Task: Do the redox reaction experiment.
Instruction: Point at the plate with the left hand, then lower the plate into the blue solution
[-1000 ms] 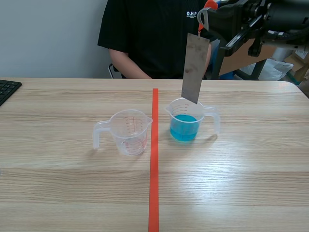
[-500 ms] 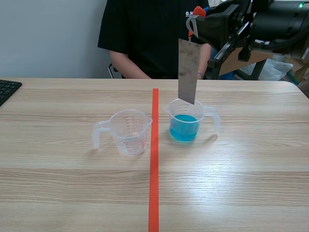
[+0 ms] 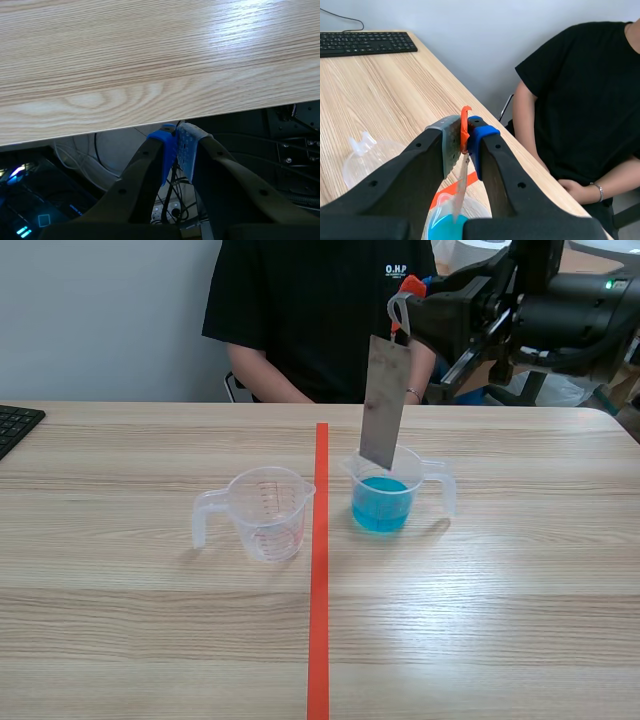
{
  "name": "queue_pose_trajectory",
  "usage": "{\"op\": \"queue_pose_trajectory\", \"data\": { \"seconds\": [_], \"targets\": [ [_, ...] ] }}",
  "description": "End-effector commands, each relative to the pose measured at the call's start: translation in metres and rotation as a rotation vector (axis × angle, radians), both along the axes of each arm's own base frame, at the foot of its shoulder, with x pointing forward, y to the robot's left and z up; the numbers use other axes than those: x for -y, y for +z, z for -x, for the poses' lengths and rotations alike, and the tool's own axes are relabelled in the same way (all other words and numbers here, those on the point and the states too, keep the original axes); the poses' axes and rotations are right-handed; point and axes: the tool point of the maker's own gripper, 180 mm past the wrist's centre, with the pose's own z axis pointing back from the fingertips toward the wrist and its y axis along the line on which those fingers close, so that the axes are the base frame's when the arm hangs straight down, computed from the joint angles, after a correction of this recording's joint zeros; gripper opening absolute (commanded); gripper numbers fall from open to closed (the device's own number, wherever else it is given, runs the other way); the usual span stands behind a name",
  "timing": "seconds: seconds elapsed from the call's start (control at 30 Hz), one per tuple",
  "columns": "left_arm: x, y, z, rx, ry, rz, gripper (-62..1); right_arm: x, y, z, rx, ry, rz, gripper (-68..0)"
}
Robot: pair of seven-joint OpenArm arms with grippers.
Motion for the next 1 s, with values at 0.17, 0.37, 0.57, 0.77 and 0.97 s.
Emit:
{"op": "queue_pose_trajectory", "data": {
  "seconds": [0.17,0.37,0.57,0.77,0.97],
  "targets": [
    [0.002,0.002,-0.002,0.010,-0.003,0.010,-57.5,0.004,0.008,-0.004,0.024,0.004,-0.035,-66.0],
    [0.002,0.002,-0.002,0.010,-0.003,0.010,-57.5,0.008,0.004,-0.008,0.022,-0.009,-0.047,-66.0],
    [0.003,0.001,-0.001,0.010,0.001,0.012,-57.5,0.018,-0.006,-0.016,0.016,-0.057,-0.071,-66.0],
    [0.003,0.001,-0.001,0.011,0.001,0.012,-57.5,0.018,-0.028,-0.018,-0.019,-0.056,-0.076,-66.0],
    [0.003,0.001,-0.001,0.011,0.001,0.012,-57.5,0.020,-0.047,-0.019,-0.058,-0.060,-0.092,-66.0]
  ]
}}
